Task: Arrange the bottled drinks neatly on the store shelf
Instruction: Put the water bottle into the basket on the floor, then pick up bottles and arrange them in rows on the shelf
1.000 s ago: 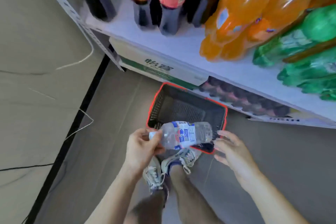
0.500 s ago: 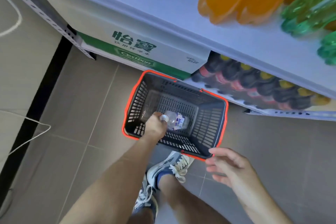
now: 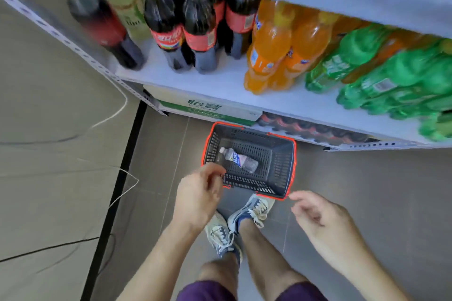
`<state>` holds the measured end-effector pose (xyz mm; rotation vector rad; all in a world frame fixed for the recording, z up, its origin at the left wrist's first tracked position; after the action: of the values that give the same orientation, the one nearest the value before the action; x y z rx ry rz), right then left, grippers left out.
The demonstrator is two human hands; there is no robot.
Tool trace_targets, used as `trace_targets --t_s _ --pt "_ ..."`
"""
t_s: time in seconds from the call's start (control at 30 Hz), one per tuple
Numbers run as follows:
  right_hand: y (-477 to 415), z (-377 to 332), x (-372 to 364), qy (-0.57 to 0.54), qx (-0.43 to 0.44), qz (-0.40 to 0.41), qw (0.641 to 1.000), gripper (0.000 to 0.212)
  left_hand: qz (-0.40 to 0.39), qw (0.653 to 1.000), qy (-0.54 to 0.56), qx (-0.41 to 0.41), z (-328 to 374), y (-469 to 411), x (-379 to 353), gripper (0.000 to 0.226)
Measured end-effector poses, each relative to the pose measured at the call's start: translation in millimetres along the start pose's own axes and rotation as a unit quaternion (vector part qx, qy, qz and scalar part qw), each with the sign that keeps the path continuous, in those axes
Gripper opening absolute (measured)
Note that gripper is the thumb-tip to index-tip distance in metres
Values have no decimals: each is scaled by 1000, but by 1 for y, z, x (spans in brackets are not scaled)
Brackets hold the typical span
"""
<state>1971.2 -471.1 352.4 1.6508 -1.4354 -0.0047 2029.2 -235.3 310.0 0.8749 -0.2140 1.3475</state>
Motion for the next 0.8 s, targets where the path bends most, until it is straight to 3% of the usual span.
trace_targets --t_s 0.23,0.43,0.6,0.7,0.8 --pt "79 -112 134 15 140 132 981 36 113 974 -43 -191 183 70 144 22" --pt "110 -177 215 -74 211 224 949 42 179 938 -52 -293 303 88 214 29" --pt "104 -226 231 -151 252 224 929 46 202 907 -88 -359 382 80 248 41" --pt "86 -257 223 -150 263 171 938 48 228 879 -165 -385 421 60 260 51" --pt "66 -286 218 -145 271 150 940 60 206 860 -266 -384 446 34 262 61"
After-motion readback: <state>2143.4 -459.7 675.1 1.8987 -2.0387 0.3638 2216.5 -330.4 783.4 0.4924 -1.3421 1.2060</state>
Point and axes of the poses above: each hand's wrist, its own y-axis away from the middle knuckle, its own x-axis out of the back of the hand, z = x × y, the point moved 6 cm from there along -y, towards the middle knuckle, and after that the axes turned 1 degree about y, right-handed, at the moved point
